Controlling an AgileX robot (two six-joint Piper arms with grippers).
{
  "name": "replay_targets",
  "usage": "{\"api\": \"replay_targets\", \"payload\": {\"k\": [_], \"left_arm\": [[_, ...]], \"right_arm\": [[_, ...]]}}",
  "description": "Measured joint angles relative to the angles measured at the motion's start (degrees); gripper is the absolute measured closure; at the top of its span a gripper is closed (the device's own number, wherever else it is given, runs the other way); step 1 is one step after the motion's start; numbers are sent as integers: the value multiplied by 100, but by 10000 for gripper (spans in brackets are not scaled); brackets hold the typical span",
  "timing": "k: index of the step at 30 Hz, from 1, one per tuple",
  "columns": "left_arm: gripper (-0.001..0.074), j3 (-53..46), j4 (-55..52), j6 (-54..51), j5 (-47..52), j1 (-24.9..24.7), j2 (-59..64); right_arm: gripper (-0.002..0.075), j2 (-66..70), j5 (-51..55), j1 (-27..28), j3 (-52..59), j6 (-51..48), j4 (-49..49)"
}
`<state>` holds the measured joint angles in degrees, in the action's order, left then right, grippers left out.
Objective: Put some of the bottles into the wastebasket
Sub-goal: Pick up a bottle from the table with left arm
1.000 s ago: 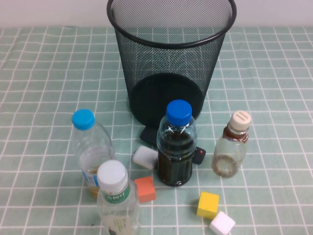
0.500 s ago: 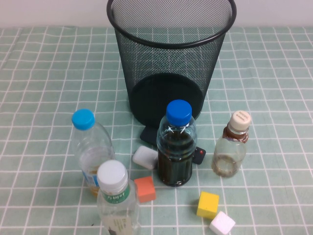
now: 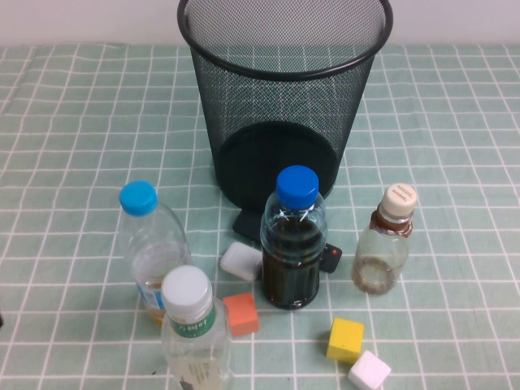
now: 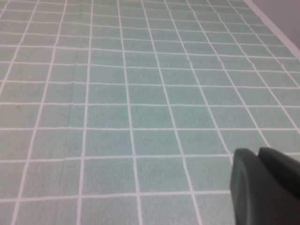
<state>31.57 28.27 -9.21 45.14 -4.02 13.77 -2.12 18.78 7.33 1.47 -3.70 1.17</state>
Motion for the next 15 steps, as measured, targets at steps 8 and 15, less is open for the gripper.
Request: {"api": "replay_targets", "payload": {"k": [8, 15], "left_arm": [[741, 807, 149, -1419, 500, -1024, 1543], [741, 833, 361, -2124, 131, -2039, 2347]], "right_arm": [[733, 0, 0, 0, 0, 15, 0], [733, 0, 0, 0, 0, 15, 0]]}}
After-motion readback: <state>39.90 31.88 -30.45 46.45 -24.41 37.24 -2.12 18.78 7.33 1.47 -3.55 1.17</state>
